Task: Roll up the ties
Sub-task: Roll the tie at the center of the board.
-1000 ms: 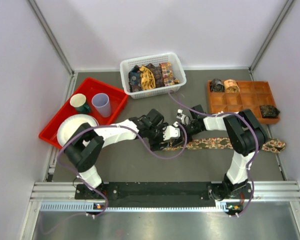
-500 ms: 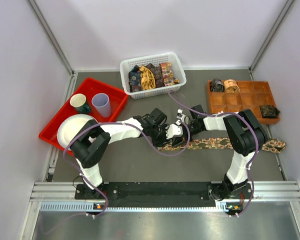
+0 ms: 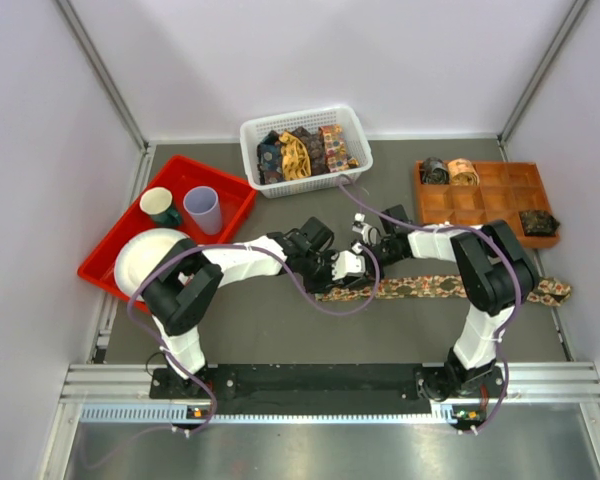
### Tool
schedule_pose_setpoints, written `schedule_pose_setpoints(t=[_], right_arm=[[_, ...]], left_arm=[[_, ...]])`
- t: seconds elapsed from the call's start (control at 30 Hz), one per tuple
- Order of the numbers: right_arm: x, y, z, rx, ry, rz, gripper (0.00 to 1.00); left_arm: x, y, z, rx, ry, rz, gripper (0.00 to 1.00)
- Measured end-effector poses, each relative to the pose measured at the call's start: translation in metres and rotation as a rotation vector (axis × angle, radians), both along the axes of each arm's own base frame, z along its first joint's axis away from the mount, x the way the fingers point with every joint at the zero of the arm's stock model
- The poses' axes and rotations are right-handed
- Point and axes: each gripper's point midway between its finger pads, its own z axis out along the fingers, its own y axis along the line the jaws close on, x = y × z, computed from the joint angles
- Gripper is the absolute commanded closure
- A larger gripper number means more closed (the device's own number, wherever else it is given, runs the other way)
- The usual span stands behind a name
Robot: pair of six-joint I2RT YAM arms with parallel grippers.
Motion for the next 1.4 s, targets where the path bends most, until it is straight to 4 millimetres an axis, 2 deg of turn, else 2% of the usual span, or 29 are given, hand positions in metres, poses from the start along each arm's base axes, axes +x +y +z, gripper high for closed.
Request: schedule_pose_setpoints(t=[0.1,0.17,0.2,0.23,0.3,0.33,0.43,0.57,0.73,0.87,0.97,1.1,1.13,1.4], right_arm=[[0.005,0.001,0.002,-0.001,-0.011,-0.002,0.62],[0.007,0.002,0.002,0.001,-0.014,-0.002,0.67],[0.007,0.002,0.000,-0.002,-0.013,-0.001,0.72],[0.006,0.002,-0.002,-0.008,-0.009,-0.001,0.81],[0.006,0.001,-0.007,-0.018,-0.008,0.000,0.90],[0.006,0.001,-0.009,-0.024,-0.005,0.001,1.00],[0.006,-0.001,-0.013,-0.041,-0.014,0.006,1.00],[0.006,-0.002,-0.015,-0.048,-0.024,0.011,1.00],[0.006,-0.002,-0.016,-0.051,-0.030,0.014,1.00],[0.006,-0.002,-0.016,-0.052,-0.030,0.013,1.00],[0.006,-0.002,-0.016,-0.052,-0.029,0.013,1.00],[0.006,-0.003,-0.016,-0.052,-0.028,0.013,1.00],[0.006,-0.002,-0.016,-0.052,-0.029,0.013,1.00],[0.006,-0.002,-0.017,-0.053,-0.025,0.013,1.00]], left_arm=[[0.000,0.000,0.000,-0.001,-0.003,-0.008,0.67],[0.000,0.000,0.000,-0.001,-0.004,-0.009,0.67],[0.000,0.000,0.000,-0.001,-0.004,-0.009,0.67],[0.000,0.000,0.000,-0.001,-0.004,-0.009,0.66],[0.000,0.000,0.000,-0.001,-0.004,-0.009,0.62],[0.000,0.000,0.000,-0.001,-0.004,-0.009,0.55],[0.001,0.000,0.000,0.000,-0.011,-0.009,0.43],[0.002,0.004,0.000,0.001,-0.016,-0.007,0.35],[-0.010,0.020,-0.003,0.037,0.001,-0.032,0.30],[-0.016,0.026,-0.007,0.056,0.011,-0.043,0.33],[-0.014,0.026,-0.007,0.059,0.004,-0.039,0.40],[-0.013,0.027,-0.007,0.063,0.002,-0.033,0.57],[-0.013,0.027,-0.006,0.064,0.003,-0.033,0.58],[-0.008,0.009,0.015,0.013,0.027,-0.017,0.61]])
